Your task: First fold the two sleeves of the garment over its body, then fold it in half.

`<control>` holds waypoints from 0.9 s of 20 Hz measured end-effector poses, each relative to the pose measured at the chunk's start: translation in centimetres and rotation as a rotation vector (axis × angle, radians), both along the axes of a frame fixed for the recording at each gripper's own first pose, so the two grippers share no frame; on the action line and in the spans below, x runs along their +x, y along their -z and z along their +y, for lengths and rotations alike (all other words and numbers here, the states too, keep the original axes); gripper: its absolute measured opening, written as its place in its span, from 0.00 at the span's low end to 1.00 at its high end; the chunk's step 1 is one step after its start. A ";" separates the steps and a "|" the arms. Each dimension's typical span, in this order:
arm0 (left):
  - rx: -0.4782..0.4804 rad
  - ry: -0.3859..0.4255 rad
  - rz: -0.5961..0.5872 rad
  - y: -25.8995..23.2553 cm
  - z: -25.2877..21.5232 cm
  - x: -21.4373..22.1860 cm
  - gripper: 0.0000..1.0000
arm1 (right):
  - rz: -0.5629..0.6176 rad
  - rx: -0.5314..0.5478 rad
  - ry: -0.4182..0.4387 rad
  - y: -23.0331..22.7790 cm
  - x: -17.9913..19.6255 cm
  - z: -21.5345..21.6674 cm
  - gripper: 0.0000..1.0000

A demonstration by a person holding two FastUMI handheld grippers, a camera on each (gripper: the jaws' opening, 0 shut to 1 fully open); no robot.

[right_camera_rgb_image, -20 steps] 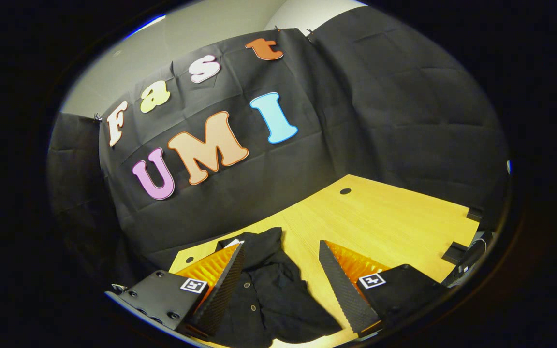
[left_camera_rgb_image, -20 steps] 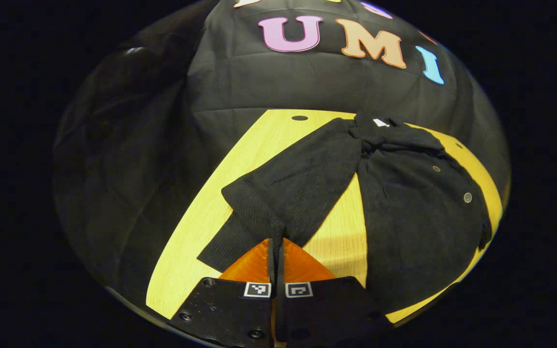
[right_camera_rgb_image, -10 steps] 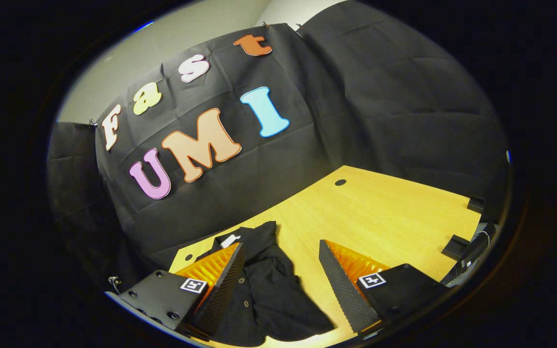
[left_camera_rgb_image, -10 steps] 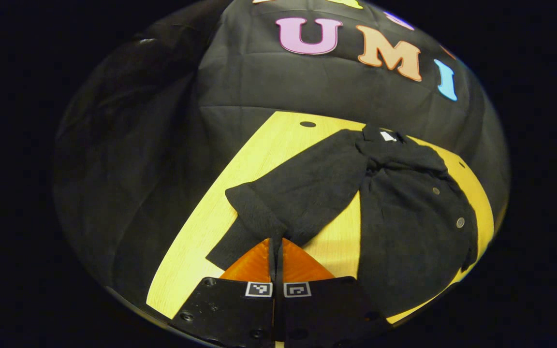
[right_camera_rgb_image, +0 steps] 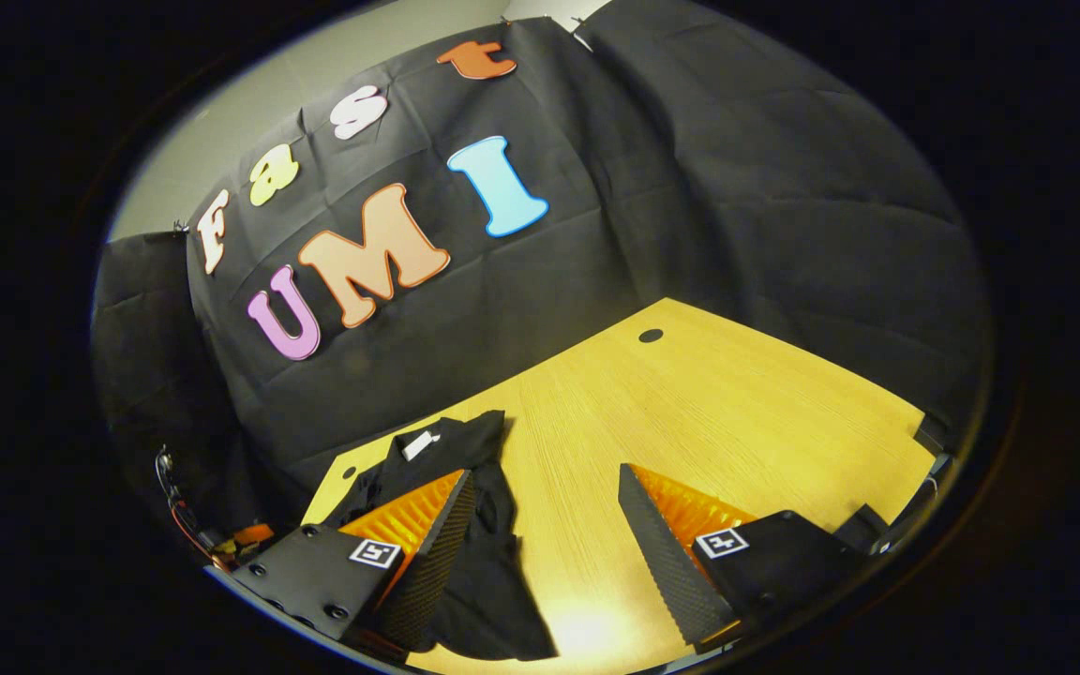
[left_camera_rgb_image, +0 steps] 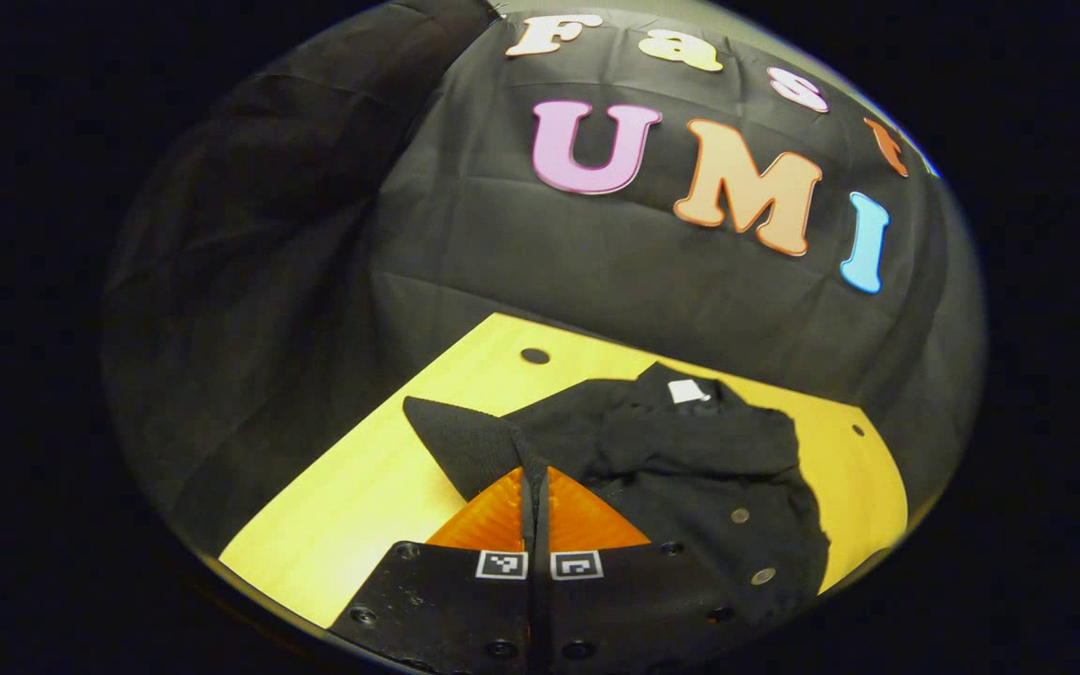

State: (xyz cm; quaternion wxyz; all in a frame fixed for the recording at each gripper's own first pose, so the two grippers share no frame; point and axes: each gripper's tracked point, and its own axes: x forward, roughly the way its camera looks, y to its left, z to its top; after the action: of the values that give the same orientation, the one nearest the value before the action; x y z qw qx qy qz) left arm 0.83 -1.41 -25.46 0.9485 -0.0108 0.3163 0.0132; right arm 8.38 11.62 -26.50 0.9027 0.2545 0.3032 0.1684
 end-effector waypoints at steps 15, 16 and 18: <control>-0.002 0.290 -0.087 0.8 -20.6 5.3 0.00 | 0.029 -0.007 -0.217 3.7 2.6 0.5 0.98; -0.009 0.308 -0.083 1.0 -21.6 5.5 0.00 | 0.037 -0.005 -0.221 4.0 2.7 0.6 0.98; -0.029 0.324 -0.077 1.4 -23.7 5.9 0.00 | 0.045 0.001 -0.229 4.4 2.8 0.7 0.98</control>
State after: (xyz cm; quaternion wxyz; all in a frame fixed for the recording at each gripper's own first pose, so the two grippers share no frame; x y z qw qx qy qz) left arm 6.68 -25.12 -26.90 0.9494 0.0262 0.2773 -0.1449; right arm 11.20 12.29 -30.86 0.8705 0.2224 0.3502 0.2647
